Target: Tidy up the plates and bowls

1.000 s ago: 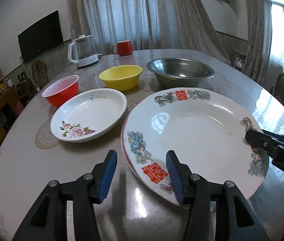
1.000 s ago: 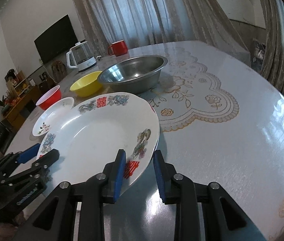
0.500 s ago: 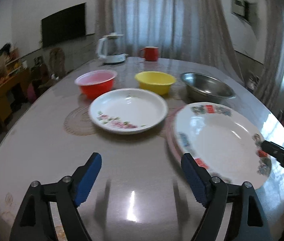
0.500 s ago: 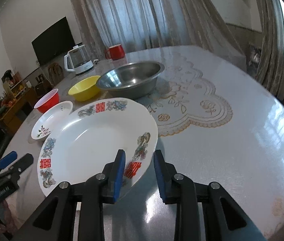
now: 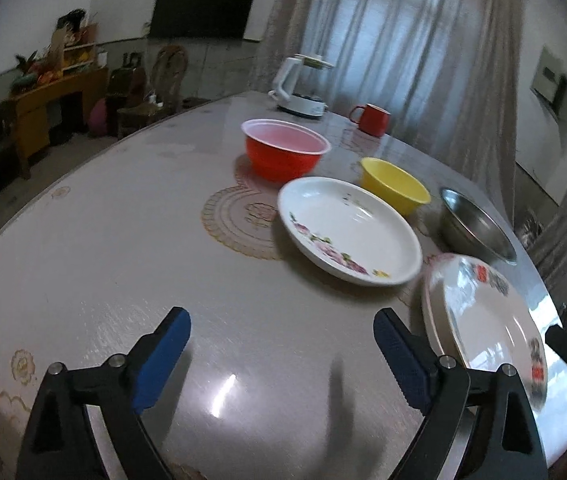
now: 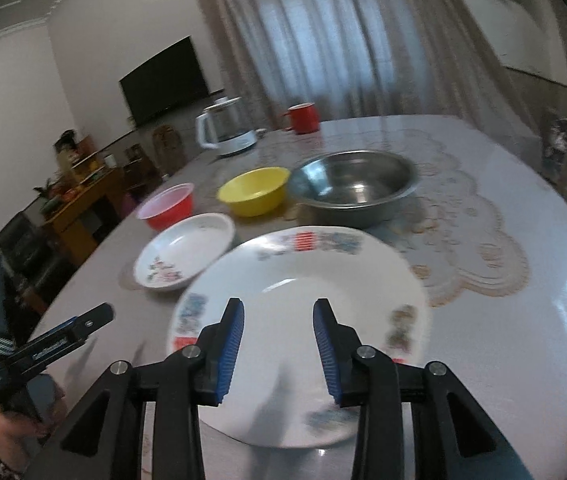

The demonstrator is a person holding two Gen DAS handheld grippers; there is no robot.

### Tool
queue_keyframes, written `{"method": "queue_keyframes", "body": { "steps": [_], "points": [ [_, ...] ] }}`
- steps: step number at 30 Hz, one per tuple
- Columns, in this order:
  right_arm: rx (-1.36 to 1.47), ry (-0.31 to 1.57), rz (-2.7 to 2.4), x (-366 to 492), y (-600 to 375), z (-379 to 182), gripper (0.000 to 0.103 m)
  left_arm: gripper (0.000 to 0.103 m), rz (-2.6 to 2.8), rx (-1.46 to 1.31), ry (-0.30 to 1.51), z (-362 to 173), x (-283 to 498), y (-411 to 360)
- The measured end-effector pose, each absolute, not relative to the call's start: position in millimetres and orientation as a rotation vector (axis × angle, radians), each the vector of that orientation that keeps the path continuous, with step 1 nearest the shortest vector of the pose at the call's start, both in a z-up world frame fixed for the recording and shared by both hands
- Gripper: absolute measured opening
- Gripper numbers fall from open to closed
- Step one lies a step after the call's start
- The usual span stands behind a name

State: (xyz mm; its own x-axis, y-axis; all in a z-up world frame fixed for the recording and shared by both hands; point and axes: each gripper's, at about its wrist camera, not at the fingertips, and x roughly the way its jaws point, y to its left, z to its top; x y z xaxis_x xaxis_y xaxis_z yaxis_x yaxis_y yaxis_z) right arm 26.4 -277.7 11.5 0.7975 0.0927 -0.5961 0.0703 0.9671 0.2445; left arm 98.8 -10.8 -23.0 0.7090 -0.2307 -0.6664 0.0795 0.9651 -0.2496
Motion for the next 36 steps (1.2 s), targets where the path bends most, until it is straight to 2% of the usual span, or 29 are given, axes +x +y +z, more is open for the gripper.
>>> {"method": "queue_keyframes", "body": {
  "steps": [15, 18, 20, 22, 27, 30, 32, 36],
  "points": [
    [0.126, 0.829, 0.145, 146, -225, 17, 0.037, 0.093, -0.152, -0.274, 0.784, -21, 166, -6],
    [0.096, 0.857, 0.166, 168, -218, 13, 0.037, 0.090, -0.158, -0.267, 0.825, -29, 177, -9],
    [0.073, 0.885, 0.173, 182, -215, 8, 0.037, 0.076, -0.173, -0.271, 0.854, -36, 186, -12],
    [0.074, 0.911, 0.172, 195, -216, 4, 0.036, 0.065, -0.184, -0.268, 0.886, -41, 193, -14],
    [0.087, 0.957, 0.151, 218, -223, -6, 0.034, 0.062, -0.212, -0.263, 0.875, -39, 199, -17],
    [0.077, 0.975, 0.142, 228, -223, -11, 0.031, 0.050, -0.234, -0.244, 0.882, -40, 203, -21],
    [0.085, 1.005, 0.151, 238, -223, -17, 0.029, 0.038, -0.256, -0.237, 0.885, -42, 206, -24],
    [0.080, 1.056, 0.163, 249, -219, -30, 0.022, 0.031, -0.308, -0.233, 0.870, -44, 208, -27]
  ]
}}
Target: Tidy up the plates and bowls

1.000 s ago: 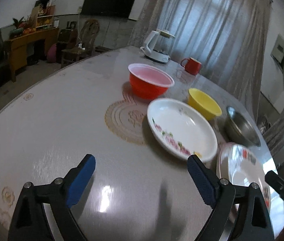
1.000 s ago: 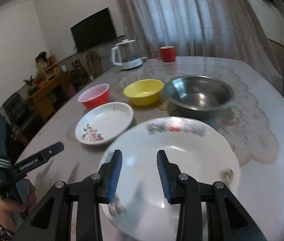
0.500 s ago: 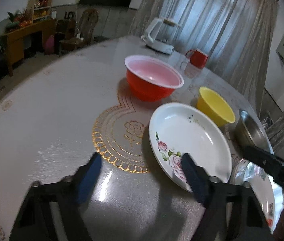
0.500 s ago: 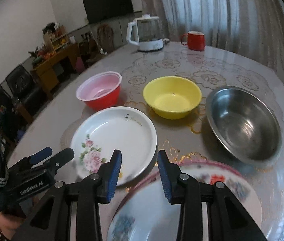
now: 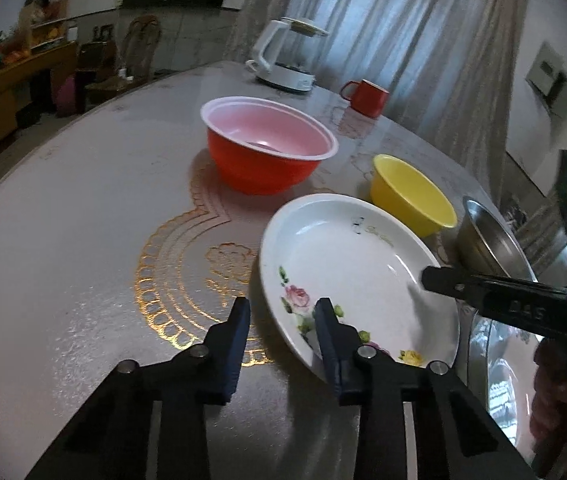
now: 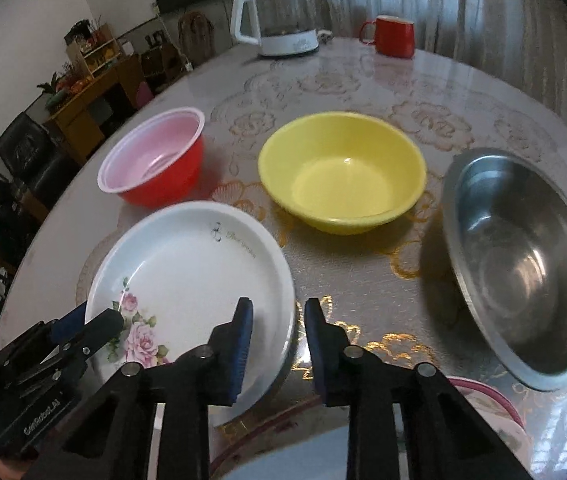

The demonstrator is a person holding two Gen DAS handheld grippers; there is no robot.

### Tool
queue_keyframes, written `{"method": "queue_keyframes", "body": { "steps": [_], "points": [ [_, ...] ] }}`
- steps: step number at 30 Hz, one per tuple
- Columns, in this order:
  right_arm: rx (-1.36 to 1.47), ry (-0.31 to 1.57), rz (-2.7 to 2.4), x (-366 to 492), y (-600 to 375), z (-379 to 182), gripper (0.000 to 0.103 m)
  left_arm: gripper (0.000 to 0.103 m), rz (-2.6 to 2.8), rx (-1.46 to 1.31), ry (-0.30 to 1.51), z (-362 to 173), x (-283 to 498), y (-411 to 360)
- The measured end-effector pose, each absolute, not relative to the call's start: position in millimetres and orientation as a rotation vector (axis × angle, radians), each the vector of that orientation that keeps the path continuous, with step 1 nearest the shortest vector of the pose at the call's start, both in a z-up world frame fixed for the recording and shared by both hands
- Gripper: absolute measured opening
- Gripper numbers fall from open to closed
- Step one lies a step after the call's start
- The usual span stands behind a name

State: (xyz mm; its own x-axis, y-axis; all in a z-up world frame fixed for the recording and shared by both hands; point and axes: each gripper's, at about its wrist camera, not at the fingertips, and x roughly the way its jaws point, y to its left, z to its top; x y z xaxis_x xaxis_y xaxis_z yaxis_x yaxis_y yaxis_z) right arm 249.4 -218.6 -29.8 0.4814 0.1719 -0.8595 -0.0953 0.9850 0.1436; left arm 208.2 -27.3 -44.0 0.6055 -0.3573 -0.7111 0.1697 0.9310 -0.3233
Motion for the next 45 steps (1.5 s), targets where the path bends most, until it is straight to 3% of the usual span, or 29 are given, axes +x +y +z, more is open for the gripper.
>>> {"method": "queue_keyframes", "body": {
  "steps": [5, 16, 27, 32, 38, 45],
  "points": [
    [0.103, 1.075, 0.145, 254, -215, -37, 0.021, 0.026, -0.360, -0.243, 0.881, -43, 210, -27],
    [0.124, 1.109, 0.234, 242, -179, -44, 0.022, 0.025, -0.327, -0.242, 0.915, -42, 203, 15],
    [0.068, 1.070, 0.177, 237, -167, -43, 0.022, 0.026, -0.280, -0.111, 0.870, -43, 205, 3],
    [-0.063, 0.977, 0.190, 209, -144, -26, 0.022, 0.029, -0.288, -0.144, 0.863, -43, 201, 13],
    [0.033, 0.959, 0.219, 185, -151, -27, 0.022, 0.029, -0.317, -0.165, 0.864, -44, 189, 18],
    [-0.054, 0.848, 0.226, 156, -147, -14, 0.022, 0.029, -0.358, -0.168, 0.798, -34, 165, 17]
  ]
}}
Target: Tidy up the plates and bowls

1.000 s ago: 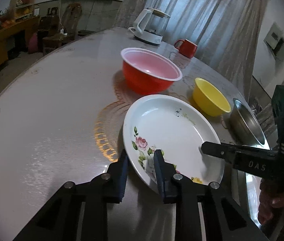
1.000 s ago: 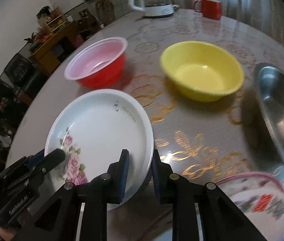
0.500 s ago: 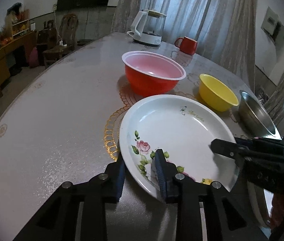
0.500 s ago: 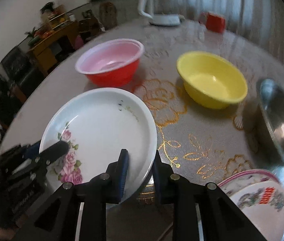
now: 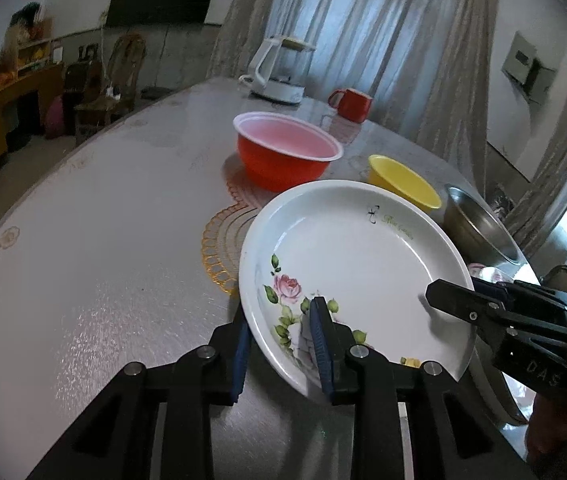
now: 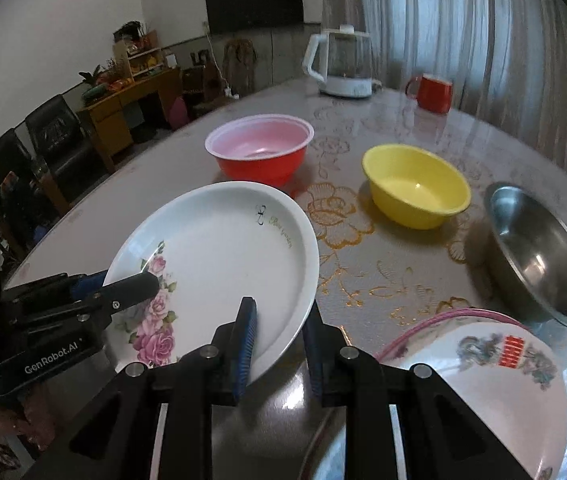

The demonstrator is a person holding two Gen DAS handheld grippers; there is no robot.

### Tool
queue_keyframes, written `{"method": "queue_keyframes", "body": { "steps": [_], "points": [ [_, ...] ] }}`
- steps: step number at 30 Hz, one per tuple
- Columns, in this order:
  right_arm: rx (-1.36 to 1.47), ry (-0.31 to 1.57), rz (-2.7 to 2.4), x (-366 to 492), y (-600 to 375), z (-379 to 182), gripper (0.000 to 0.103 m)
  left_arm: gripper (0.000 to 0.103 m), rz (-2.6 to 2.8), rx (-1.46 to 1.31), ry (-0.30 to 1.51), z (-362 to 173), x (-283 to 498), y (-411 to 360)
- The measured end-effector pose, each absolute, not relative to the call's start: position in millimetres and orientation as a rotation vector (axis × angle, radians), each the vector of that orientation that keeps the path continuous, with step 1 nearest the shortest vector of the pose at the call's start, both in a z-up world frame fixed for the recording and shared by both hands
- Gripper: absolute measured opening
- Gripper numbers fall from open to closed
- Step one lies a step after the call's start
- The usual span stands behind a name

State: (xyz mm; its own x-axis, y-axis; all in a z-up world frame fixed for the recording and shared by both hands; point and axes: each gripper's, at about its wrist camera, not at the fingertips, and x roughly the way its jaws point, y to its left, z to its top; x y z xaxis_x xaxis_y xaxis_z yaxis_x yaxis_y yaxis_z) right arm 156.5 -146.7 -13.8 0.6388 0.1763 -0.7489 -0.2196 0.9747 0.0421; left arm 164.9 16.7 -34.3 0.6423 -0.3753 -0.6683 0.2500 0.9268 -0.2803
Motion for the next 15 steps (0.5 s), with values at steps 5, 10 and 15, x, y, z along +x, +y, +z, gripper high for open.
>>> {"method": "queue_keyframes", "body": {
  "steps": [5, 10, 15],
  "points": [
    [-0.055, 0.814, 0.216, 141, -152, -9, 0.022, 0.029, -0.389, -0.153, 0.771, -31, 153, 9],
    [-0.034, 0.800, 0.201, 132, -162, -5, 0.022, 0.029, -0.416, -0.138, 0.743, -22, 141, -2],
    [-0.007, 0.774, 0.181, 116, -175, 4, 0.022, 0.029, -0.436, -0.119, 0.711, -10, 127, -12]
  ]
}}
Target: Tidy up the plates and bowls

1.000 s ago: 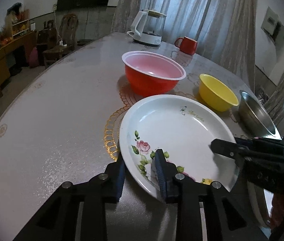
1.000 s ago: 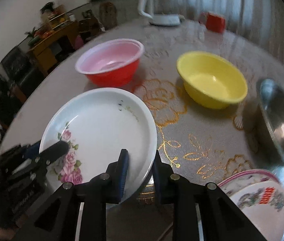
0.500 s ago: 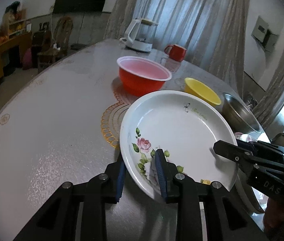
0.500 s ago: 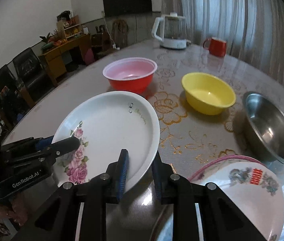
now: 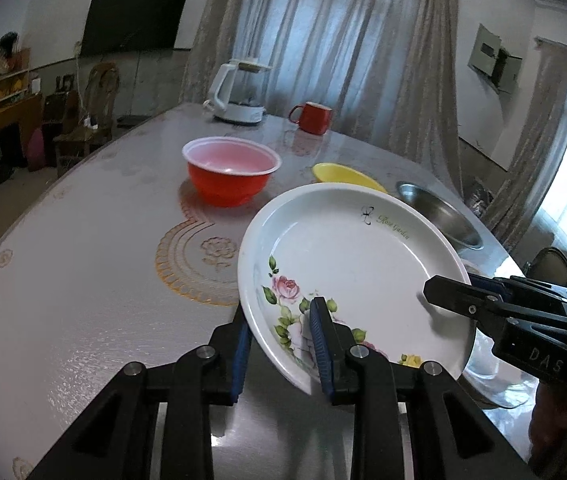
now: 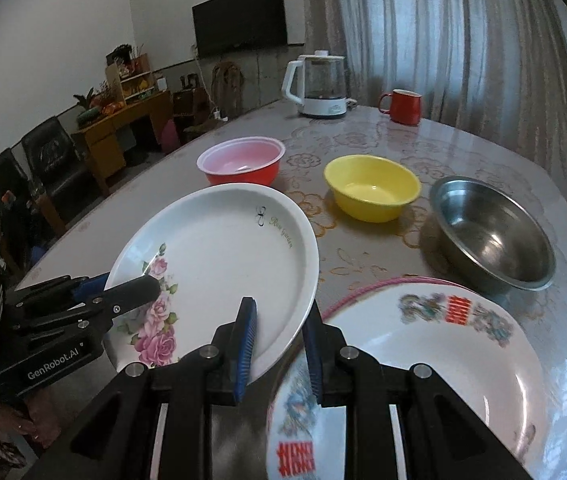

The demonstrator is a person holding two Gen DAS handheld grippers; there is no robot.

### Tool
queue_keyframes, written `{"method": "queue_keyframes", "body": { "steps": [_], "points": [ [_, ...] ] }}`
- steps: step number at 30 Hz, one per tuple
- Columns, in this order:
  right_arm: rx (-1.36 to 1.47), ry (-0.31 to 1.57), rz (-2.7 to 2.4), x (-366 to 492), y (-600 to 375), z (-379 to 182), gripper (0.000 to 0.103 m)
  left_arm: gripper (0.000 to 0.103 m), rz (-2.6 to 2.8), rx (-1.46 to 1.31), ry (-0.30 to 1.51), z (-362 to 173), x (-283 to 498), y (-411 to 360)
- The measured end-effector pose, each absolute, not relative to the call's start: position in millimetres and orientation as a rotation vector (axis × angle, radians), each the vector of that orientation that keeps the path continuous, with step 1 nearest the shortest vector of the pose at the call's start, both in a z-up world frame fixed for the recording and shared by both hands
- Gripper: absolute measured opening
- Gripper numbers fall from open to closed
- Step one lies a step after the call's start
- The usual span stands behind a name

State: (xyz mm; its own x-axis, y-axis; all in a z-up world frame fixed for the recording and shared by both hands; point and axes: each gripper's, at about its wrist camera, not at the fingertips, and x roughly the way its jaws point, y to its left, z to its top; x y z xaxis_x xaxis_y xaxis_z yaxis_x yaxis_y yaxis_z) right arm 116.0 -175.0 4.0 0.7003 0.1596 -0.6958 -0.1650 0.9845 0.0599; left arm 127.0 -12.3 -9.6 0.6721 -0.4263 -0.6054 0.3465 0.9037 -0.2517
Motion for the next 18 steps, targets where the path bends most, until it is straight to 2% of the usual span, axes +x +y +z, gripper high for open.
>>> {"method": "queue_keyframes", "body": {
  "steps": [18],
  "points": [
    [0.124, 0.716, 0.106, 53, -235, 22, 0.022, 0.028, -0.566, -0.062, 0.681, 19, 84, -71]
  ]
}}
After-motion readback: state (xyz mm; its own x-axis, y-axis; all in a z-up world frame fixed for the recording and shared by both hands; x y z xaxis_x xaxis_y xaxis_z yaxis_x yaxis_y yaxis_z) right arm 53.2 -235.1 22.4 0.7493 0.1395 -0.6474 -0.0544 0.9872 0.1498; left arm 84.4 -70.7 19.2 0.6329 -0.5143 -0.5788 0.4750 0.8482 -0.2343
